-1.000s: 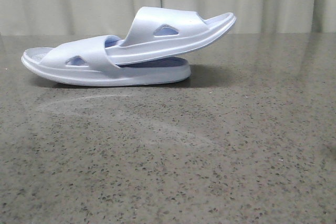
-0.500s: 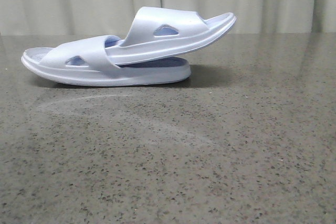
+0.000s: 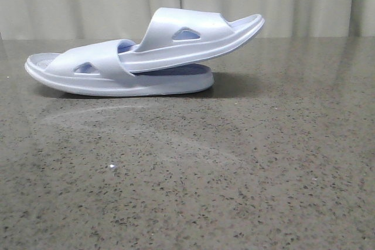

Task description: Insert blue slippers together front up

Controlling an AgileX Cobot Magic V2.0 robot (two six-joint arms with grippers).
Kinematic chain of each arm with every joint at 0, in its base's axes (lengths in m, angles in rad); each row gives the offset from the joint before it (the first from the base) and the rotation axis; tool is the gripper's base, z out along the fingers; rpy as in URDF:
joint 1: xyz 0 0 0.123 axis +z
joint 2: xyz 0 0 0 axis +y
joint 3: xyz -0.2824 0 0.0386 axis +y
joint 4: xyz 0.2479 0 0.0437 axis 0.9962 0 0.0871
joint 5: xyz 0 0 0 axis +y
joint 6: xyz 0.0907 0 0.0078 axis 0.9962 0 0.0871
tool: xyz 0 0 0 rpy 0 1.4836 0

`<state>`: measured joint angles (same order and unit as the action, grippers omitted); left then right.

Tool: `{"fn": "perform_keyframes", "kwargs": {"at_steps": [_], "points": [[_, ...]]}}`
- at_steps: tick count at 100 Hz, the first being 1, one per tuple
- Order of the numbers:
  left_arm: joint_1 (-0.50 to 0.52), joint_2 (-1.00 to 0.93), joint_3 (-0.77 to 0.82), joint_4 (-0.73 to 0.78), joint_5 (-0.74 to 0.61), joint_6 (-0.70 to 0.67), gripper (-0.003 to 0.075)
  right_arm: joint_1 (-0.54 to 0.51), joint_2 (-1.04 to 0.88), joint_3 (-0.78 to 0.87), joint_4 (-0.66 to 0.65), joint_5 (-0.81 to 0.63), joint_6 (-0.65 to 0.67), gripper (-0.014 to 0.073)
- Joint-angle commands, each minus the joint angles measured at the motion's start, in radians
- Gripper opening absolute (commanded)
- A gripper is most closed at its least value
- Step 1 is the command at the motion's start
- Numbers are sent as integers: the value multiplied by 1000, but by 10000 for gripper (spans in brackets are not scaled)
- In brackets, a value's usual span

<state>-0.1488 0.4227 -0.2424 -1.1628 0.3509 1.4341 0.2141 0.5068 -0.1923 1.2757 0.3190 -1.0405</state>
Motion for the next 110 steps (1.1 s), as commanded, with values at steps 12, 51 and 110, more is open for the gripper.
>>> {"fn": "perform_keyframes", "kwargs": {"at_steps": [12,51,110], "points": [[35,-69,-7,231,-31,-274,15,3,0,-26,22,-21,-13,-97],[121,-205,104,984,-249,-1295,15,3,0,-26,22,-20,-13,-97],[127,-367,254,1207,-273,-1539,15,3,0,-26,22,-20,-13,-99]]}}
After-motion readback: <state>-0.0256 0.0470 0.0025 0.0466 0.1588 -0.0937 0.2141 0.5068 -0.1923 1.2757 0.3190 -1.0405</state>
